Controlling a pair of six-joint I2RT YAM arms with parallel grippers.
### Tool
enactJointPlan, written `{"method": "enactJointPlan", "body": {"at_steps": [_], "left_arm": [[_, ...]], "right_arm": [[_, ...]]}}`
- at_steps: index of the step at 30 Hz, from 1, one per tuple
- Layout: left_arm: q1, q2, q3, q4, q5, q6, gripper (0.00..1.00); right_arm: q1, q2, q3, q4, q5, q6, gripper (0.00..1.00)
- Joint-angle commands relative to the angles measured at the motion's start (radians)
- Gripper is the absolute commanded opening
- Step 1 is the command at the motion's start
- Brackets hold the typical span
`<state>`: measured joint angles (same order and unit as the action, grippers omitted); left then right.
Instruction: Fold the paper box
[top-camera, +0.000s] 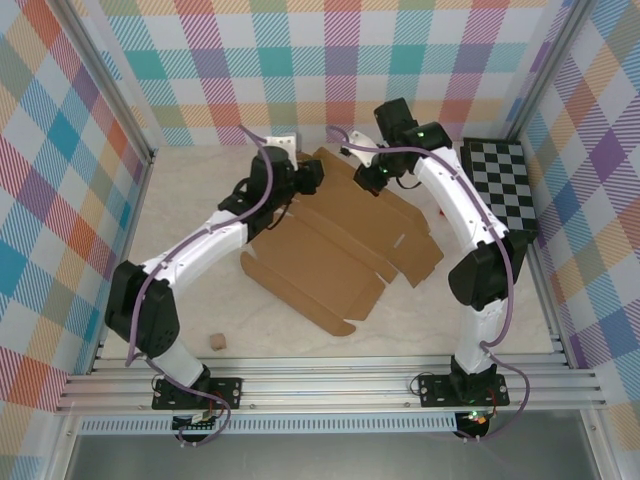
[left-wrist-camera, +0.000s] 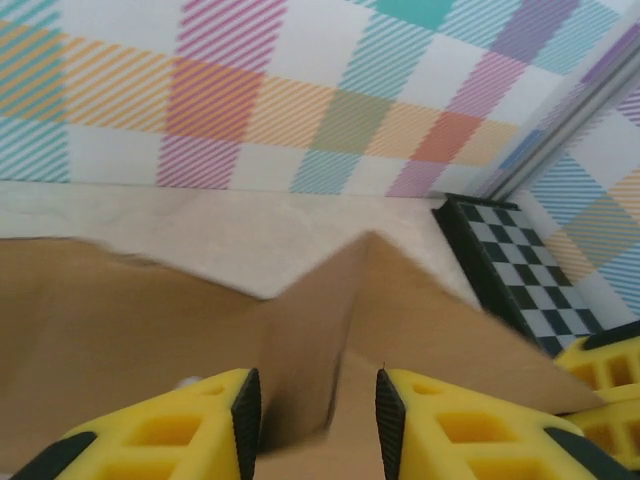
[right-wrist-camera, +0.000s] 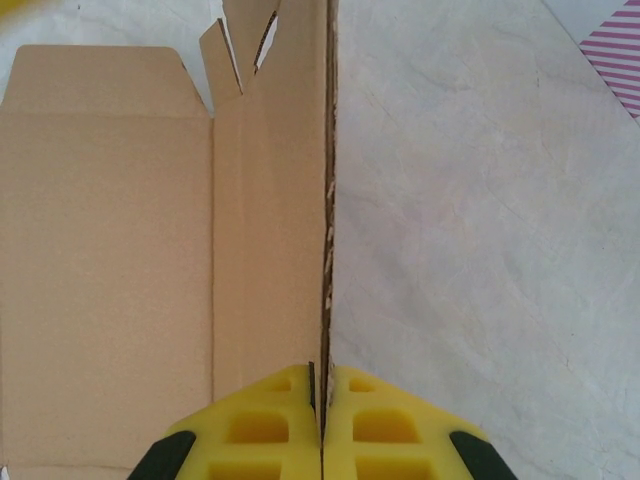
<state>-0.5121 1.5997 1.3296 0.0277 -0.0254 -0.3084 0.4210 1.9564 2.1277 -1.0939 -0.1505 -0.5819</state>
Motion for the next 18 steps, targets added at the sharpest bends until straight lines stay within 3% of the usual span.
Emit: {"method": "enactJointPlan", "body": {"at_steps": [1, 3, 6, 11, 18], "left_arm": [[0.103, -0.145, -0.082, -0.054, 0.12, 0.069, 0.52], [0.139, -0.197, -0.171, -0.039, 0.214, 0.164, 0.6], [0.178, -0.223, -0.318, 0.011, 0.312, 0.268, 0.6], [0.21, -0.202, -0.511, 0.248, 0.493, 0.382, 0.64], [0.231, 0.016, -0.387, 0.209, 0.447, 0.433, 0.66]], "right_arm": [[-0.015, -0.043, -0.011, 0.007, -0.028, -0.017, 0.0], [-0.022, -0.047, -0.016, 0.001, -0.036, -0.032, 0.0], [-0.031, -0.052, -0.017, -0.013, -0.047, -0.05, 0.0], [-0.037, -0.058, -0.026, -0.029, -0.072, -0.055, 0.0], [-0.037, -0.089, -0.085, -0.017, -0.13, -0.049, 0.0]]}}
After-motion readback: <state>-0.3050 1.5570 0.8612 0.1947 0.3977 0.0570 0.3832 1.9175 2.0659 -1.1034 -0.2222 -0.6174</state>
